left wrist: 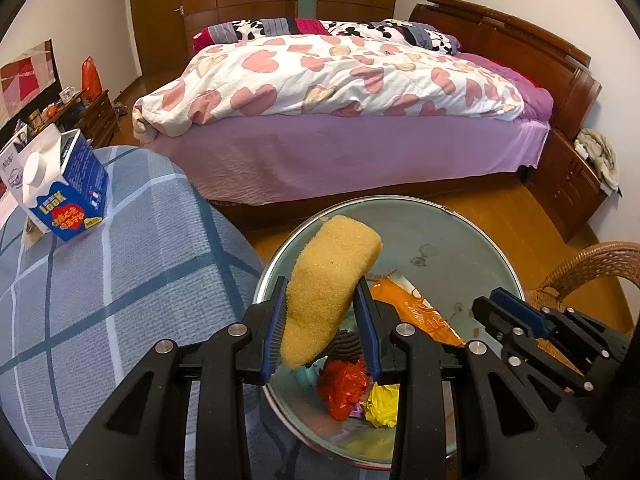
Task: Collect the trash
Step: 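Open left tool to drop the sponge while right tool drops the wrapper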
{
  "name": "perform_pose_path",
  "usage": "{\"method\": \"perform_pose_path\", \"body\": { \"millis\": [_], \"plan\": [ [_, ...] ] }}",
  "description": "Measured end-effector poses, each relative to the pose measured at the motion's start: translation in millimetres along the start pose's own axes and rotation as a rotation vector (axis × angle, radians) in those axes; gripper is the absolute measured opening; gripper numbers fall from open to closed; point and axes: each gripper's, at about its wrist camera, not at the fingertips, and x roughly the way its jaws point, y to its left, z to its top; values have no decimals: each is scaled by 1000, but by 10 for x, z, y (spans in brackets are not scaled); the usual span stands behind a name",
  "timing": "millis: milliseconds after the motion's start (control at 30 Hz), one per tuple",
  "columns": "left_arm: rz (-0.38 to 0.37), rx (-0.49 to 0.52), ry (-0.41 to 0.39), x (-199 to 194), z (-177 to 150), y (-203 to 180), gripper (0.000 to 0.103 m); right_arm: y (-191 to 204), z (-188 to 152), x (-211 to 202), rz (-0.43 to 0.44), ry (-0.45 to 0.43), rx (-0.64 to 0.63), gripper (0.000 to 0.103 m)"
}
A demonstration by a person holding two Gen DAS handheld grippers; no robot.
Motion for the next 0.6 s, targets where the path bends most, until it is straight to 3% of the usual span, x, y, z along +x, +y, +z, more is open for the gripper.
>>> {"method": "perform_pose_path", "body": {
  "millis": [167, 267, 367, 467, 600],
  "plan": [
    [12, 36, 20, 108, -6, -115, 38, -183, -21, -100, -13, -22, 86, 15],
    [13, 39, 32, 134, -11, -137, 49, -287, -36, -174, -25, -45, 133, 16],
    [26, 40, 28, 102, -24, -145, 63, -361, -52, -244, -32, -72, 175, 24],
    [58, 40, 24, 61, -46, -150, 77, -414, -62, -280, -36, -85, 217, 37],
    [83, 30, 41, 40, -81, -107, 83, -422, -90, -330, -49, -102, 242, 65]
  ]
}}
